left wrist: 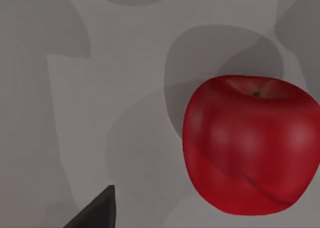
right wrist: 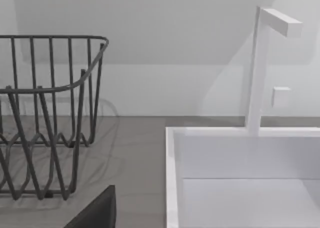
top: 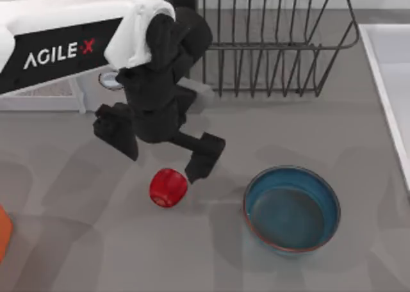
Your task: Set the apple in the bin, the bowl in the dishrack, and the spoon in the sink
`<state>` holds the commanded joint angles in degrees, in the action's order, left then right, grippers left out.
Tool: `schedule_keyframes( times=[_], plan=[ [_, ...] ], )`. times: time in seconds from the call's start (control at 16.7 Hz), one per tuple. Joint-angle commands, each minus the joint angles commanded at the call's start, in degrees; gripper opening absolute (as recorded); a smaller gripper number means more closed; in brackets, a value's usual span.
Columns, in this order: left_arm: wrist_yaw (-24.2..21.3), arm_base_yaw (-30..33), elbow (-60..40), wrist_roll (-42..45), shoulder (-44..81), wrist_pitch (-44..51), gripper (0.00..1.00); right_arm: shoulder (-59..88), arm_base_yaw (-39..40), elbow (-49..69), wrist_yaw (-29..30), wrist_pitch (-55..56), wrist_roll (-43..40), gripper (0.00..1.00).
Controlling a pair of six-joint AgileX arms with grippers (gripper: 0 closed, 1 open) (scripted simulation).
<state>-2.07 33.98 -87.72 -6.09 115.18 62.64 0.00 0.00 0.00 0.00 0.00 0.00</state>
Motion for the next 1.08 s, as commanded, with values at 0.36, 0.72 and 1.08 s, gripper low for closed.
schedule_keyframes(
  times=[0.36,0.72,1.08],
  plan=[
    [0.0,-0.19,-0.1,0.0,0.21,0.08,1.0,0.0,0.0,0.0,0.0,0.0,0.0,1.0],
    [-0.03,0.18,5.13,-0.07,3.42,-8.52,1.0,0.0,0.0,0.0,0.0,0.0,0.0,1.0],
    [-0.05,0.39,8.52,-0.22,5.73,-13.96,1.0,0.0,0.0,0.0,0.0,0.0,0.0,1.0]
  ],
)
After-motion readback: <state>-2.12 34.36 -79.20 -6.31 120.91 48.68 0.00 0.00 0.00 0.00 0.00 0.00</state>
